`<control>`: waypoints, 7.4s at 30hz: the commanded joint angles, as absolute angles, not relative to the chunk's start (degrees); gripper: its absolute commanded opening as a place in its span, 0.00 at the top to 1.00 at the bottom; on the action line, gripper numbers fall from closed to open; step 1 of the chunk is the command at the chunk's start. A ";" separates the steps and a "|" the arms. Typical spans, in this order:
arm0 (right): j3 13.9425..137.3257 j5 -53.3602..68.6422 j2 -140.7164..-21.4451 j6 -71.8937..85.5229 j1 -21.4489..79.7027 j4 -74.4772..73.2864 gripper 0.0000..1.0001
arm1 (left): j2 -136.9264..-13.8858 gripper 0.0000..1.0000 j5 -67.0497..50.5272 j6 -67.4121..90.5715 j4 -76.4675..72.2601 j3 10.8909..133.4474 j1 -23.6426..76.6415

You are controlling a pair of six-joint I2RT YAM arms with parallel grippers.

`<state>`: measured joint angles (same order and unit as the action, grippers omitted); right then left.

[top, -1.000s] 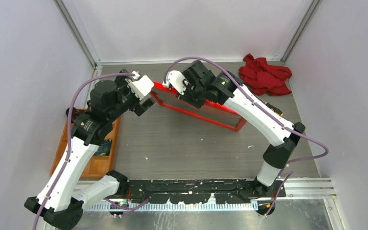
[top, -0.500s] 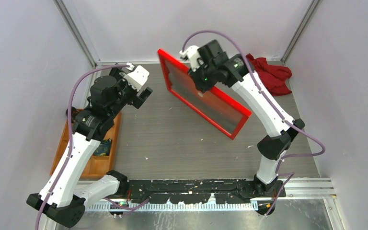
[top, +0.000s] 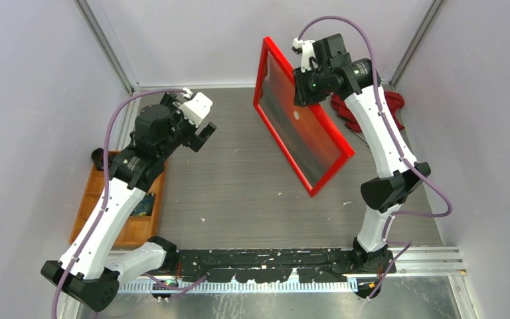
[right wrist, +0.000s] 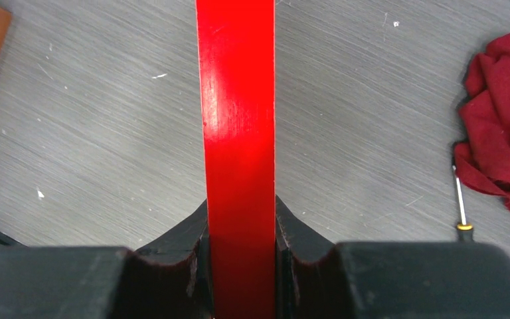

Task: Take the photo out of the frame
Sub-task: Turn over the photo frame at the center of the board, then pick up the photo frame item from the photo frame.

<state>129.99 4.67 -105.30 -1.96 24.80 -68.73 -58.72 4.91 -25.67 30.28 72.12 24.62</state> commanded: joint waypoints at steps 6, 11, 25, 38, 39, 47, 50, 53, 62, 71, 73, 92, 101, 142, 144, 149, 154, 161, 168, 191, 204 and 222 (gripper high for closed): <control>134.63 14.39 -105.80 9.05 16.08 -56.88 0.99 | -58.53 0.00 2.91 -24.38 26.30 70.14 24.35; 130.75 17.38 -104.79 11.42 12.43 -54.71 0.99 | -58.95 0.00 2.31 -24.49 25.38 68.71 24.35; 119.15 27.36 -104.02 15.08 -1.58 -49.59 0.99 | -61.59 0.00 -0.53 -23.86 22.82 65.70 24.35; 99.94 36.24 -102.32 15.75 -11.06 -42.18 0.99 | -67.41 0.00 -8.66 -21.34 18.30 63.62 24.35; 98.89 37.54 -102.77 16.54 -12.36 -41.44 0.99 | -67.86 0.00 -9.52 -21.03 17.76 63.31 24.35; 95.53 43.62 -108.51 16.48 -18.88 -42.12 0.99 | -71.66 0.00 -21.66 -17.03 5.91 57.72 24.35; 92.93 44.62 -110.78 17.58 -19.33 -40.04 0.99 | -74.79 0.00 -26.62 -13.16 0.50 56.97 24.35; 91.77 45.84 -113.35 18.09 -19.42 -38.11 0.99 | -78.45 0.00 -30.37 -8.48 -5.55 56.46 24.35; 93.43 49.11 -120.19 12.39 -19.51 -41.48 0.99 | -88.41 0.00 -34.62 1.12 -19.17 54.20 24.35; 93.17 48.42 -123.47 10.35 -19.02 -42.24 0.99 | -98.30 0.00 -29.29 10.42 -25.38 56.07 24.41; 93.00 47.90 -124.01 10.04 -18.50 -42.35 0.99 | -99.94 0.00 -29.15 12.37 -26.43 56.38 24.43; 93.60 39.63 -126.43 9.51 -17.97 -43.14 0.59 | -106.78 0.00 -29.84 18.72 -30.67 53.98 27.16; 93.95 37.71 -125.50 7.67 -18.43 -44.28 0.37 | -108.39 0.00 -29.85 19.50 -30.67 54.40 28.20; 97.68 24.84 -121.57 5.05 -4.61 -42.08 0.22 | -106.39 0.00 -35.98 20.31 -25.59 52.02 31.86; 98.24 25.10 -122.00 4.36 -3.97 -42.39 0.22 | -105.42 0.00 -36.37 20.28 -24.77 51.44 32.07; 98.89 25.13 -122.53 3.36 -2.66 -43.53 0.22 | -101.92 0.00 -36.70 19.45 -22.34 49.71 32.34; 97.55 19.94 -121.08 2.86 -2.64 -43.21 0.22 | -100.96 0.00 -32.40 16.12 -16.49 50.53 32.41; 95.73 15.13 -119.51 2.51 -3.25 -44.04 0.25 | -100.27 0.00 -24.73 12.74 -11.33 52.68 32.42; 95.56 12.78 -118.19 1.13 -3.55 -45.46 0.25 | -99.42 0.00 -19.81 9.34 -8.84 55.54 32.38; 93.95 12.41 -118.34 1.58 -3.88 -43.33 0.52 | -111.54 0.08 -8.54 7.47 1.48 71.52 32.34; 93.43 12.49 -117.75 2.02 -3.69 -42.80 0.69 | -112.80 0.42 -10.25 7.62 3.65 73.89 32.34; 93.04 13.14 -115.47 2.69 -3.51 -42.37 0.91 | -114.06 0.81 -11.49 7.91 7.18 76.91 32.42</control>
